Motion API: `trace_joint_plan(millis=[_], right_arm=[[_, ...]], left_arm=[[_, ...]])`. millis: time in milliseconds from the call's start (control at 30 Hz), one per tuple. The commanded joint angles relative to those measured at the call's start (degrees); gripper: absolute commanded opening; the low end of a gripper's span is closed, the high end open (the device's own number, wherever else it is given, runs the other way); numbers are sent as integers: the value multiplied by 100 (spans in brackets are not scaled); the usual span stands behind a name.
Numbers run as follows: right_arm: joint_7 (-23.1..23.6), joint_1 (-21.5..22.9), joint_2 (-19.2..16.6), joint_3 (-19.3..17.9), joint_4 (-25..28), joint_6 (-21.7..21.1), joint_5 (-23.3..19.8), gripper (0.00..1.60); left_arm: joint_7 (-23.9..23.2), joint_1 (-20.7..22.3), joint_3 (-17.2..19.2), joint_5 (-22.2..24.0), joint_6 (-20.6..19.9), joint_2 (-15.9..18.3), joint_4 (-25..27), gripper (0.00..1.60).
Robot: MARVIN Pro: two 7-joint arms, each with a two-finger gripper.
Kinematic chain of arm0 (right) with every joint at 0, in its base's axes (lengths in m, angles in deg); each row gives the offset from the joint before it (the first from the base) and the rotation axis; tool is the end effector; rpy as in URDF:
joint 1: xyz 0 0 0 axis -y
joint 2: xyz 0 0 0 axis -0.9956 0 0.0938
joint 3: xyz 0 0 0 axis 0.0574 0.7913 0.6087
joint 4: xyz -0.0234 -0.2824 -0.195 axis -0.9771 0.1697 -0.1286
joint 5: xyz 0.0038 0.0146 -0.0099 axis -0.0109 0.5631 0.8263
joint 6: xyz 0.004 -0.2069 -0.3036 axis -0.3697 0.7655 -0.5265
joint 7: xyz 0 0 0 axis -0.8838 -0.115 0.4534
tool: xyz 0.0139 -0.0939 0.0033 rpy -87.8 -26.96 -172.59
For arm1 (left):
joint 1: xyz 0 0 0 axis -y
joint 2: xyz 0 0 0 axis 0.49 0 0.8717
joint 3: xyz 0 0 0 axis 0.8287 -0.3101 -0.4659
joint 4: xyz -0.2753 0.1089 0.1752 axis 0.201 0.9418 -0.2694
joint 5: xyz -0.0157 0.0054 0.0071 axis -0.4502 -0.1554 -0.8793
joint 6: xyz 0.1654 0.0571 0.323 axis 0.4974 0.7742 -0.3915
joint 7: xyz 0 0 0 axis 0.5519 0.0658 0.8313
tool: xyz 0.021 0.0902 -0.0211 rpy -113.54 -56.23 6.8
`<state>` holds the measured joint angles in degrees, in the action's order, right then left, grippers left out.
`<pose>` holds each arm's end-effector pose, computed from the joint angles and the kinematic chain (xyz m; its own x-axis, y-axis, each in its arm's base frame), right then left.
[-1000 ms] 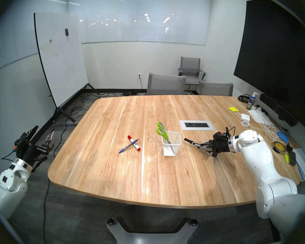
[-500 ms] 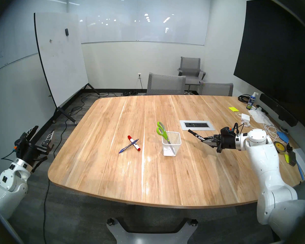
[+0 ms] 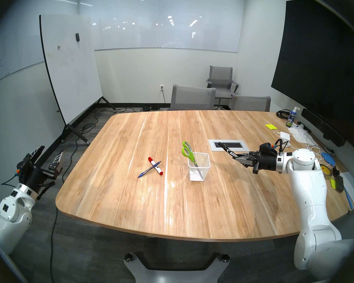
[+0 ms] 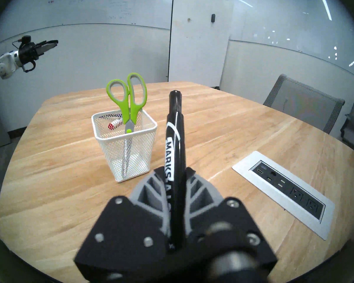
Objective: Place the pen, the marker, and the scissors into the pen holder
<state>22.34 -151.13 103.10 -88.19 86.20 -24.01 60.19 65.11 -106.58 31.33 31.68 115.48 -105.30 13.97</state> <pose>0.5323 -0.2149 -0.2792 0.1018 0.3266 0.9397 0.8190 -0.5637 0.1071 0.3095 0.3315 -0.2608 -0.2083 -0.1488 0.9667 -0.0290 -0.9870 -0.1582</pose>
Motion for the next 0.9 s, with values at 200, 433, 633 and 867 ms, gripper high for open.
trace_joint_plan(millis=[200,433,633,867], right_arm=[[15,-133,309,-182,662,-293,-220,0],[66,-194,510,-167,924,-415,-273,0],[85,-263,646,-224,1099,-542,-329,0],[171,-480,701,-327,1316,-562,-369,0]], left_arm=[[1,-4,84,8,13,-3,29,160],[1,-3,84,8,13,-3,29,160],[1,-6,87,8,12,-4,31,160],[0,-9,90,9,10,-4,33,160]])
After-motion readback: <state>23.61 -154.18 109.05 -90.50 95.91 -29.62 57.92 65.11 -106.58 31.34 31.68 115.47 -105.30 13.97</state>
